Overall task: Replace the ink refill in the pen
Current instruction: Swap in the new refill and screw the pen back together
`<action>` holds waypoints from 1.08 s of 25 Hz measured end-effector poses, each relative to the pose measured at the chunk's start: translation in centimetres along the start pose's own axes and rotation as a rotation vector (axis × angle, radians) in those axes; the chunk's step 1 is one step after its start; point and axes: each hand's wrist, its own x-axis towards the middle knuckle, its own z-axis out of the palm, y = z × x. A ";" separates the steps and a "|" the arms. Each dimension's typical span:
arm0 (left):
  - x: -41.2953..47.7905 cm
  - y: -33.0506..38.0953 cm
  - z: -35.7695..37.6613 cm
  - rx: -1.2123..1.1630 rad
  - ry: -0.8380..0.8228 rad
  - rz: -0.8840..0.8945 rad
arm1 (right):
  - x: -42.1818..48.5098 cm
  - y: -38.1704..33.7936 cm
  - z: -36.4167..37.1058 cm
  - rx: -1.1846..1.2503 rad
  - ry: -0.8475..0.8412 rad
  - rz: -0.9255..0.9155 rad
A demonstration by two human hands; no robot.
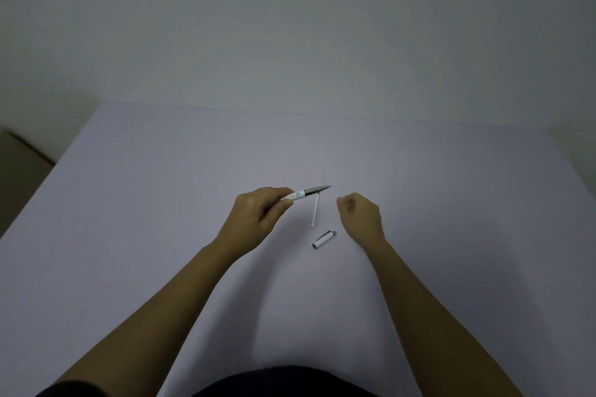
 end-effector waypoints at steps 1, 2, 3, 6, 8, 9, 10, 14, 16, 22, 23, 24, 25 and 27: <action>0.0 -0.1 0.0 -0.011 0.006 -0.011 | 0.0 0.9 1.2 -0.089 -0.022 0.063; 0.1 -0.2 0.0 -0.023 0.012 -0.023 | -0.1 1.6 2.4 -0.128 -0.061 0.119; 0.2 -0.2 0.0 -0.034 0.015 -0.034 | -0.3 2.2 3.5 -0.131 -0.091 0.161; 0.4 -0.4 0.1 -0.049 0.010 -0.058 | -0.5 3.1 5.7 -0.125 -0.071 0.210; 0.3 -0.6 0.2 -0.043 -0.001 -0.062 | -0.3 3.2 6.1 -0.099 -0.051 0.247; 0.3 -0.7 0.4 -0.041 -0.010 -0.068 | -0.1 3.1 5.9 -0.056 -0.047 0.284; 0.2 -0.9 0.5 -0.042 -0.019 -0.076 | 0.1 3.0 5.5 0.013 -0.037 0.322; -0.1 -1.4 1.3 -0.037 -0.049 -0.112 | 0.6 1.6 2.9 0.455 0.092 0.325; -0.2 -1.5 1.6 -0.031 -0.050 -0.126 | 0.6 0.8 1.4 0.692 0.121 0.287; -0.1 -1.3 2.0 -0.008 -0.028 -0.134 | 0.2 -1.7 -1.3 0.938 0.103 0.186; -0.1 -1.3 1.9 -0.004 -0.023 -0.131 | 0.0 -2.0 -1.4 0.948 0.091 0.177; -0.1 -1.2 1.9 0.000 -0.017 -0.129 | -0.2 -2.2 -1.5 0.951 0.076 0.169; -0.1 -1.2 1.9 0.004 -0.012 -0.128 | -0.5 -2.4 -1.5 0.951 0.063 0.163; -0.1 -1.2 1.7 0.011 -0.006 -0.128 | -0.9 -2.8 -1.4 0.949 0.041 0.148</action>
